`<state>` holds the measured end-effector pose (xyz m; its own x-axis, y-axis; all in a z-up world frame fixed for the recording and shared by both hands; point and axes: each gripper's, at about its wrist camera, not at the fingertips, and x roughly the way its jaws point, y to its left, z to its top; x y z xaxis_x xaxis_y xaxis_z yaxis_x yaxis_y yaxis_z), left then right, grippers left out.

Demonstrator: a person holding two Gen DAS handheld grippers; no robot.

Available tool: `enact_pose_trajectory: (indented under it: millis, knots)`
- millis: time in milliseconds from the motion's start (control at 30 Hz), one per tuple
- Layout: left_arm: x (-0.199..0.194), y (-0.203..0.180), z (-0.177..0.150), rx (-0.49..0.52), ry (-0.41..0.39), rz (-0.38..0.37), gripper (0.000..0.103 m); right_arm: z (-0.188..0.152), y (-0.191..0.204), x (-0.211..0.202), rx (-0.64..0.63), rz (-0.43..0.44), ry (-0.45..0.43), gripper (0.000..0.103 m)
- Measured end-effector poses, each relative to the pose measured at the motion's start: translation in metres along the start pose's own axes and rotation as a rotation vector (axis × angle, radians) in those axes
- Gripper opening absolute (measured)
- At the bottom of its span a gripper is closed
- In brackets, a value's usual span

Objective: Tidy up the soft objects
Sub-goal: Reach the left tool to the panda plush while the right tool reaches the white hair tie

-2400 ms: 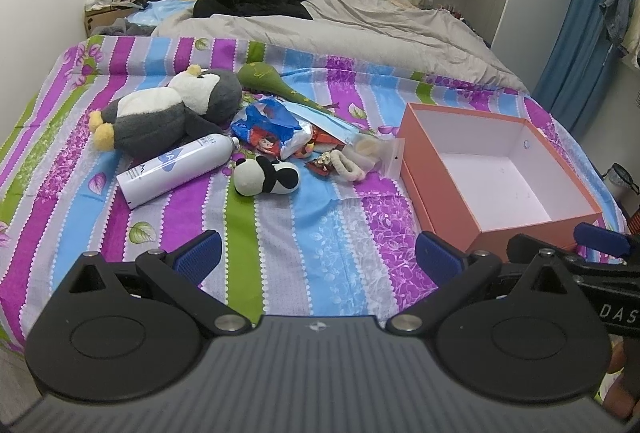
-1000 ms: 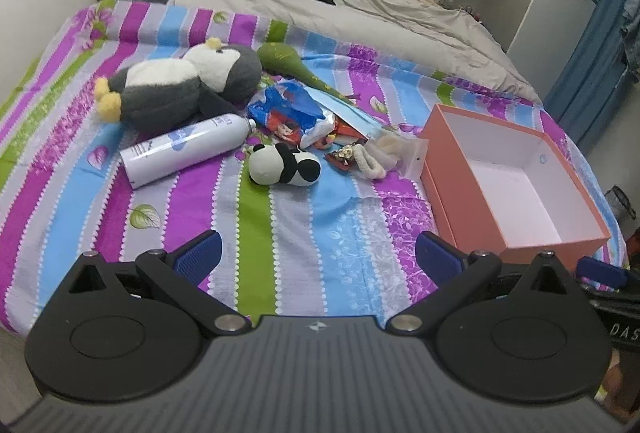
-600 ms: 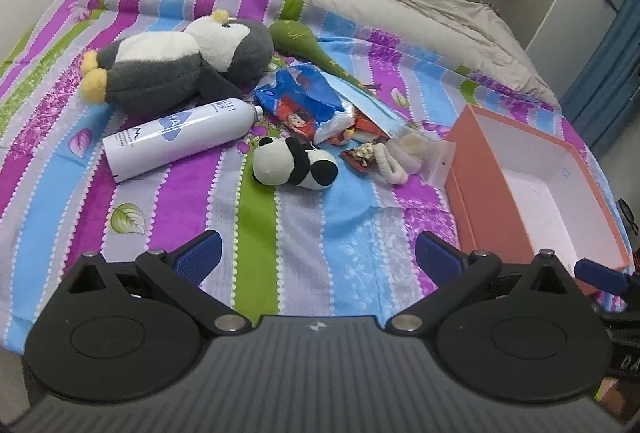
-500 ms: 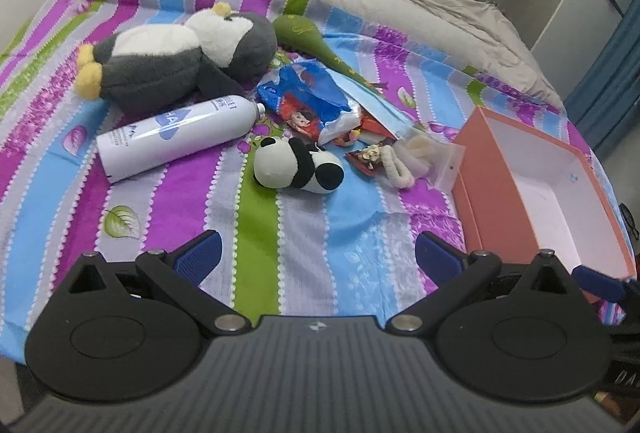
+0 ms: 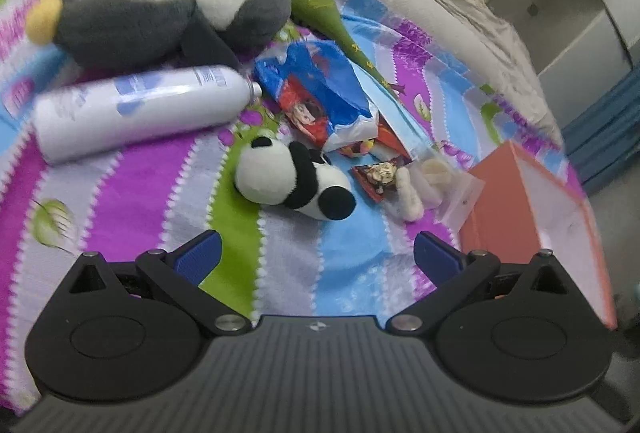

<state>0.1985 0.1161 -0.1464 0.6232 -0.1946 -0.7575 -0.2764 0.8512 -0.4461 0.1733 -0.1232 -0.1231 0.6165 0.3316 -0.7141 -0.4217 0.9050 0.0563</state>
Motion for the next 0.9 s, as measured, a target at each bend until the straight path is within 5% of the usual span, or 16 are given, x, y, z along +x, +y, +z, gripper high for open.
enact_pose_trajectory:
  millis: [233, 567, 900]
  knots:
    - [0.032, 0.012, 0.008, -0.117, -0.002, -0.069, 0.099, 0.009, -0.008, 0.048, 0.004, 0.035, 0.047, 0.071]
    - [0.078, 0.031, 0.013, -0.352, 0.021, -0.141, 0.09, 0.02, -0.012, 0.104, -0.046, -0.046, 0.045, 0.07]
    - [0.11, 0.036, 0.008, -0.491, 0.02, -0.13, 0.084, 0.023, -0.021, 0.138, -0.042, -0.1, 0.053, 0.048]
